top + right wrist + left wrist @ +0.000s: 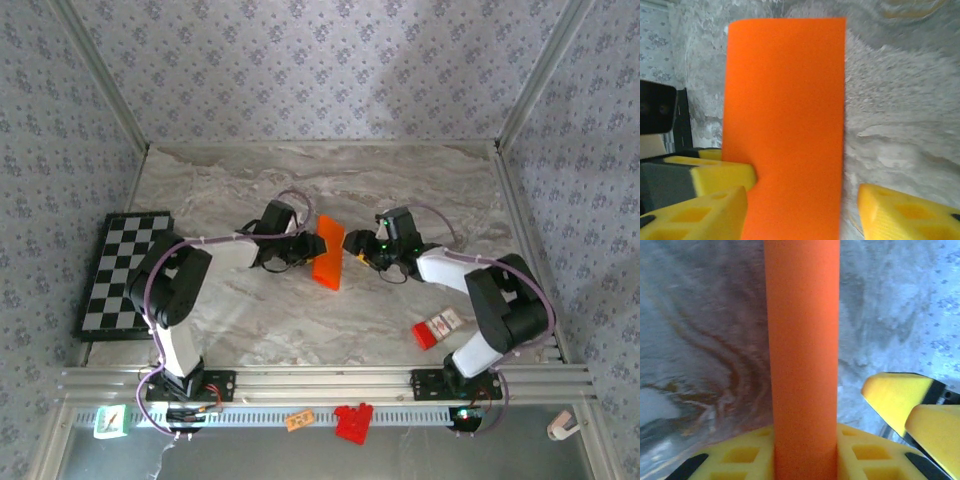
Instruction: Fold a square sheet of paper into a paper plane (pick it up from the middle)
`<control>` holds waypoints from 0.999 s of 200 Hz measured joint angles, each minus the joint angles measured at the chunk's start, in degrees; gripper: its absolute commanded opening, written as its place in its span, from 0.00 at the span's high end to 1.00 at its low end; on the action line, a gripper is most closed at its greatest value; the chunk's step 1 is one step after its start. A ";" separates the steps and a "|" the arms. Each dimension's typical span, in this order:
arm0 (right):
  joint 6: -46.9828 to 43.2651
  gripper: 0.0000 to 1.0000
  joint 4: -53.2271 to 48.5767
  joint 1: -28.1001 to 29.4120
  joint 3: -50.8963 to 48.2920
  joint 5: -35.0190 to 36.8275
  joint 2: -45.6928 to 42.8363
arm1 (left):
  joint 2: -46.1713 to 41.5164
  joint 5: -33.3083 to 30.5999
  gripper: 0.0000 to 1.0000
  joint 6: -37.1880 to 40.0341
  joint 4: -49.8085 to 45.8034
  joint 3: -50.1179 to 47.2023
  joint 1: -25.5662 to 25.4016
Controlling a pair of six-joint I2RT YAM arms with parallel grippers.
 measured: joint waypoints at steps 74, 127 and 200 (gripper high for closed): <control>0.28 0.82 -4.07 4.02 9.62 -1.73 11.89 | 0.66 -3.87 0.71 1.22 -1.75 -1.07 0.39; -1.16 0.85 -12.28 4.37 14.45 -1.27 16.20 | 0.98 -5.11 0.68 2.56 -3.23 -1.07 0.39; -2.36 0.84 -18.56 4.59 18.82 -0.87 18.16 | -0.79 -7.72 0.42 5.92 -8.59 -0.15 0.28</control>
